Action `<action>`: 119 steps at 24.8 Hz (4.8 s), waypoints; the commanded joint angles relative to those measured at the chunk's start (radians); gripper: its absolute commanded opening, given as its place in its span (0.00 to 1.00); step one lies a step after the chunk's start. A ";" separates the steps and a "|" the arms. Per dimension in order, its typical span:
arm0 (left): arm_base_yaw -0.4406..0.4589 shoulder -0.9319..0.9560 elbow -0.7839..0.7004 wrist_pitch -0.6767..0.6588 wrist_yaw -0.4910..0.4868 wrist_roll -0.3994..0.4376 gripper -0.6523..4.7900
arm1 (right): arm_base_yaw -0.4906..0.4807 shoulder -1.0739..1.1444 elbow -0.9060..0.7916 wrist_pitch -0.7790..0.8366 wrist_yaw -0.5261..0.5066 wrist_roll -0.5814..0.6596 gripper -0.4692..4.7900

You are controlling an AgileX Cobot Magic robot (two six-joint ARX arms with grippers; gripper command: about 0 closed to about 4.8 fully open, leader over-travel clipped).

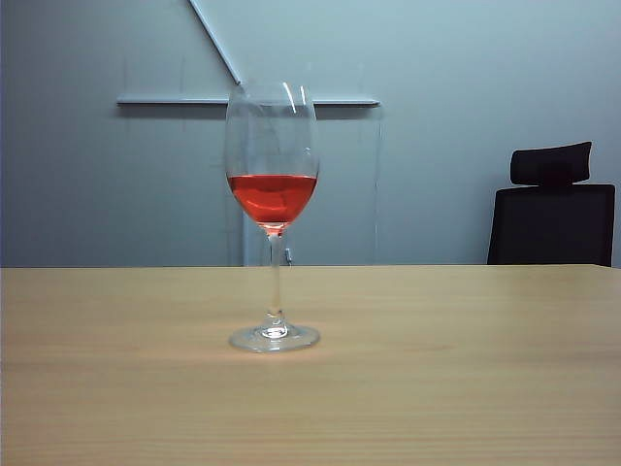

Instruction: Gently pick up the goblet, rotate it counterclockwise for two full turns (viewing from above), and then place it back on the table.

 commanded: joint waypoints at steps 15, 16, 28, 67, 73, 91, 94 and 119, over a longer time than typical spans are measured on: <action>-0.475 0.002 0.004 0.003 0.005 0.000 0.11 | 0.002 -0.001 0.018 0.022 -0.142 0.183 0.08; -0.504 0.002 0.004 0.003 0.005 0.000 0.11 | 0.002 0.004 0.035 0.020 -0.166 0.198 0.08; -0.563 0.002 0.004 0.002 0.004 0.000 0.11 | 0.040 0.480 0.218 0.245 -0.449 0.085 0.98; -0.563 0.002 0.004 -0.001 0.004 0.000 0.11 | 0.476 1.897 0.590 1.142 -0.582 -0.008 0.97; -0.563 0.002 0.004 0.000 0.003 0.000 0.11 | 0.490 1.931 0.630 1.112 -0.582 -0.009 0.94; -0.563 0.002 0.004 -0.001 0.004 0.000 0.11 | 0.534 1.947 0.644 1.117 -0.506 -0.006 0.64; -0.563 0.002 0.004 -0.001 0.004 0.000 0.11 | 0.539 1.961 0.661 1.118 -0.513 0.006 0.64; -0.563 0.002 0.004 -0.001 0.004 0.000 0.11 | 0.550 1.972 0.669 1.123 -0.499 0.007 0.08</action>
